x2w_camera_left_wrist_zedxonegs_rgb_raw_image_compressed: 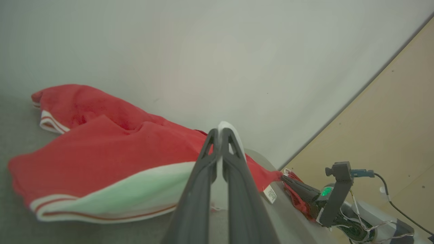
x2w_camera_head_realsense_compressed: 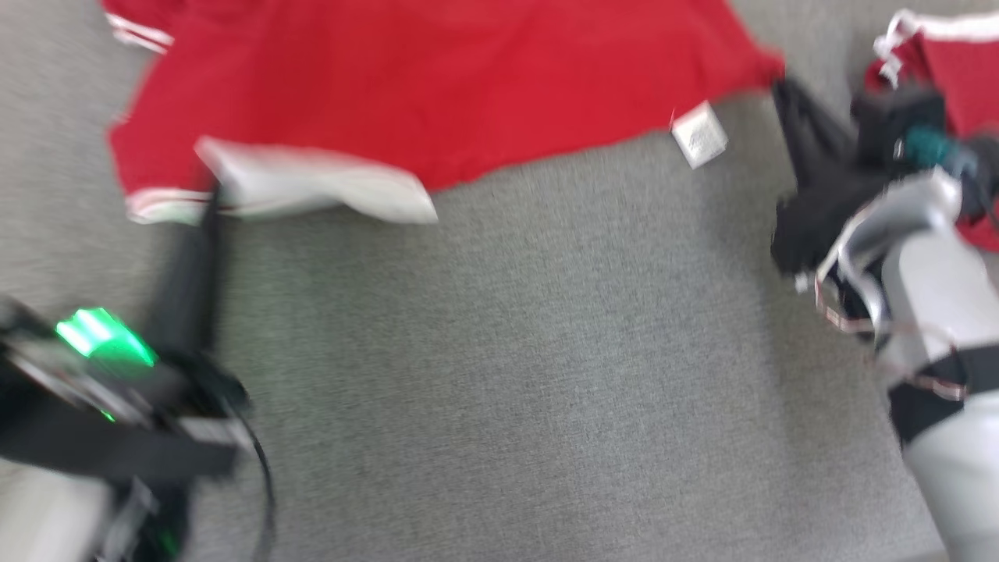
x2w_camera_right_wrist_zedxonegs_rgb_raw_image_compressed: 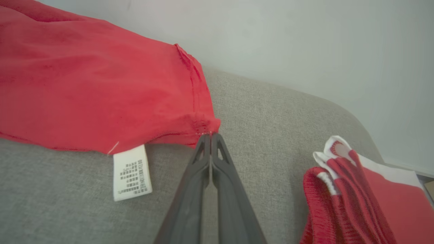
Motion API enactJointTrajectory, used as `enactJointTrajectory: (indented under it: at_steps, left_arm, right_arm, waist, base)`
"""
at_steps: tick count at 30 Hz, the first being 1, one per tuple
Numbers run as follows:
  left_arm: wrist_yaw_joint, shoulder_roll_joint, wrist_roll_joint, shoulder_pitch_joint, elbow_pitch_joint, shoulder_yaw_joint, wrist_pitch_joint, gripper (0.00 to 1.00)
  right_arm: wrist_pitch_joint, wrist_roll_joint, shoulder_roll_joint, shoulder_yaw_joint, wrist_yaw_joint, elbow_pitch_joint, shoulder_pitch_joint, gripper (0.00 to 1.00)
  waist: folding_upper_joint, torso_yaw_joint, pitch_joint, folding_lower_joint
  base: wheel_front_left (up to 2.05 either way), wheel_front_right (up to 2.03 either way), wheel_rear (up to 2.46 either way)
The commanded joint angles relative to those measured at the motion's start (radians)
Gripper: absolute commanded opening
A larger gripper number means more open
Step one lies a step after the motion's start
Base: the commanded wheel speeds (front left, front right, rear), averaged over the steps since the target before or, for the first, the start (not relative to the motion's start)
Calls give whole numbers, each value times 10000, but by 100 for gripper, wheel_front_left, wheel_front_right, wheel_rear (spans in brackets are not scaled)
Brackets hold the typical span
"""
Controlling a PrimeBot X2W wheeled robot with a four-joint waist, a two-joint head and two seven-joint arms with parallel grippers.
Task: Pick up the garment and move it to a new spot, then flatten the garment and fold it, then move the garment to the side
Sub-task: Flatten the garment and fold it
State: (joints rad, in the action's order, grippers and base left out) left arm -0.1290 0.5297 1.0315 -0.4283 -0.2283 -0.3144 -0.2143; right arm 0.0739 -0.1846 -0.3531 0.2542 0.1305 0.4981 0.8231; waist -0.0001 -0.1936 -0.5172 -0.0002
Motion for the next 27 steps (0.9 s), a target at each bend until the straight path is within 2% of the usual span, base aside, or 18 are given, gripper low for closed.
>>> enactJointTrajectory:
  at_steps: [1,4,8,13,19,27]
  left_arm:
    - [-9,148,463,804,74,-613,305,0]
    - [-9,455,905,1798,357,-1824,989,0]
    - [-8,422,1814,2861,972,-2350,998,0]
    - [-10,526,2753,3908,1767,-2223,712,0]
    - [-9,627,3631,4737,1798,-2099,545,0]
    - [-11,759,4289,5508,1664,-1961,354,0]
  right_arm:
    - [191,-234,-193,113,3,-224,-686,0]
    - [501,-596,-507,297,3,-523,-1720,0]
    - [793,-1032,-672,-11,3,-955,-3067,0]
    - [716,-1209,-322,-981,3,-1358,-4615,0]
    - [857,-1323,219,-1728,3,-1834,-5875,0]
    - [2223,-1305,943,-2791,3,-3189,-7977,0]
  waist:
    - [1,869,1687,2]
    - [1,1075,2353,2]
    - [1,1320,3036,2]
    - [1,1509,3658,2]
    - [1,1703,4094,2]
    - [1,1947,4376,2]
  base:
    - [0,0,0]
    - [0,0,0]
    - [0,0,0]
    - [0,0,0]
    - [0,0,0]
    - [0,0,0]
